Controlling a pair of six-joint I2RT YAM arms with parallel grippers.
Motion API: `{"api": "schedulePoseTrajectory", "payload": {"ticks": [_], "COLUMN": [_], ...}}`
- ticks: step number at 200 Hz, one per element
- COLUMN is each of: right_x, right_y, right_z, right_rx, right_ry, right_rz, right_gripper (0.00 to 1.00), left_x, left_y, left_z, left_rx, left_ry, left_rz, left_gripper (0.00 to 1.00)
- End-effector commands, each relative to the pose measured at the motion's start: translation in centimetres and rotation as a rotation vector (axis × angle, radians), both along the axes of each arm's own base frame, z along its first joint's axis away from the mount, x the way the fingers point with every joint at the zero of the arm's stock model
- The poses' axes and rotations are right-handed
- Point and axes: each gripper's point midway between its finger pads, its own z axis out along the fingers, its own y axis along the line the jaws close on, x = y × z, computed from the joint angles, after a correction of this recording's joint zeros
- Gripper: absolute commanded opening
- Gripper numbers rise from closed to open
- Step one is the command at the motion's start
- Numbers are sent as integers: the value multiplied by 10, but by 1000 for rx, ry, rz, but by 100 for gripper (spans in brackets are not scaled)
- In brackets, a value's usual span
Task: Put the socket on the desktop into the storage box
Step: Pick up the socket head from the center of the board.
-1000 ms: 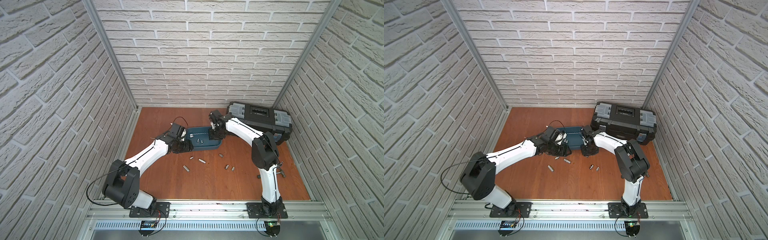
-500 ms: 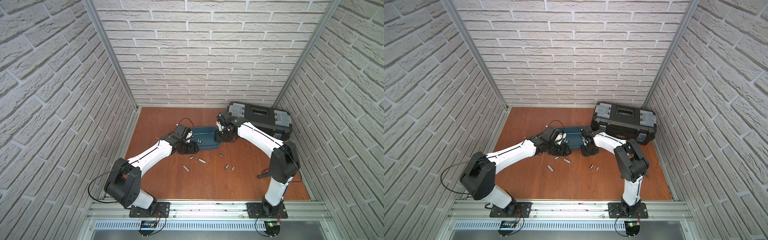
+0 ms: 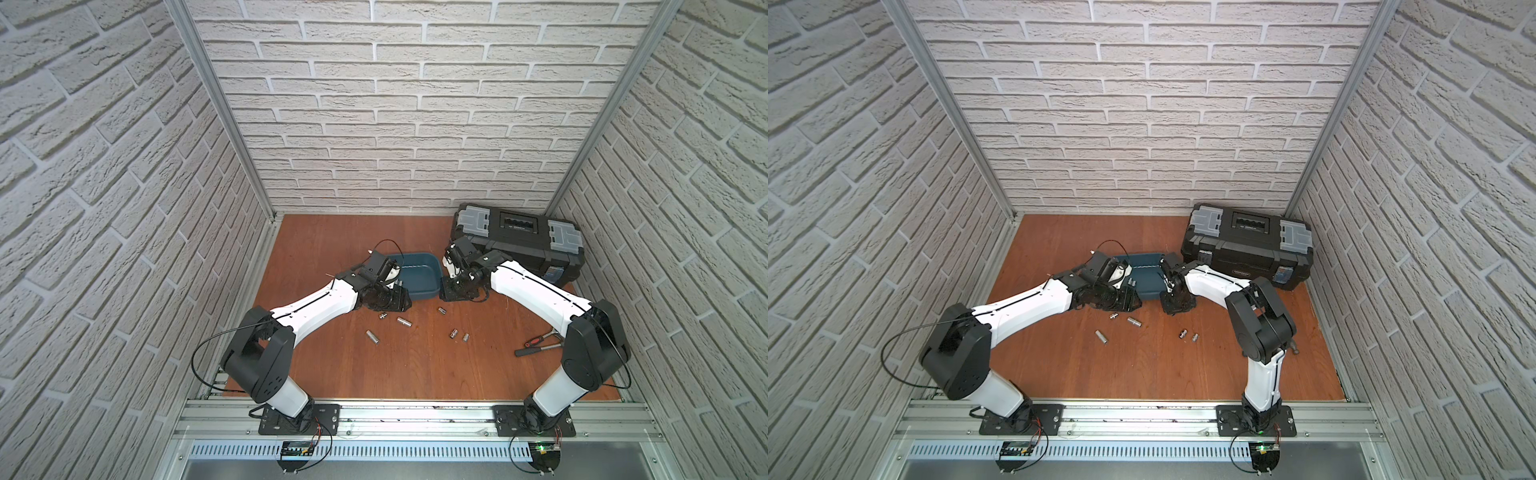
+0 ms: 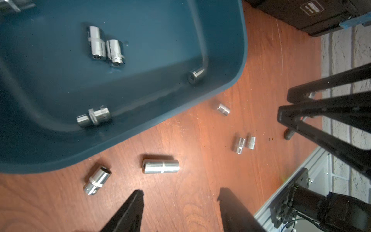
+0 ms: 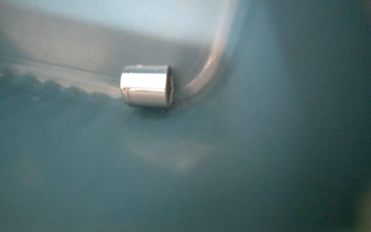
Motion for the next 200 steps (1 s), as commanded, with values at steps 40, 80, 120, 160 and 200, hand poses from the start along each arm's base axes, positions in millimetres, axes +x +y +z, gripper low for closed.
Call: {"api": "schedulePoseTrajectory", "payload": {"ticks": [40,80,120,160,200], "right_x": [-3,-2,3,9,11], "right_y": [4,4,7,10,12], "right_z": [-11,-29,-43,-53,-63], "right_rx": [8,-6,-22,-30,-35], "right_ry": [-17,7,27,36,54], "right_rz": [41,51,62,74,80], "right_gripper": [45,43,41,41,41], "left_x": [0,-4,-4,-3,-1], "left_y": [-21,-19,-16,-14,-12], "left_z": [6,5,3,2,2], "left_rx": [-42,-39,-26,-16,-11], "left_ry": [-30,-30,-35,-37,-37], "left_rz": [-48,-45,-38,-36,-34], "left_gripper": [65,65,65,65,65]}}
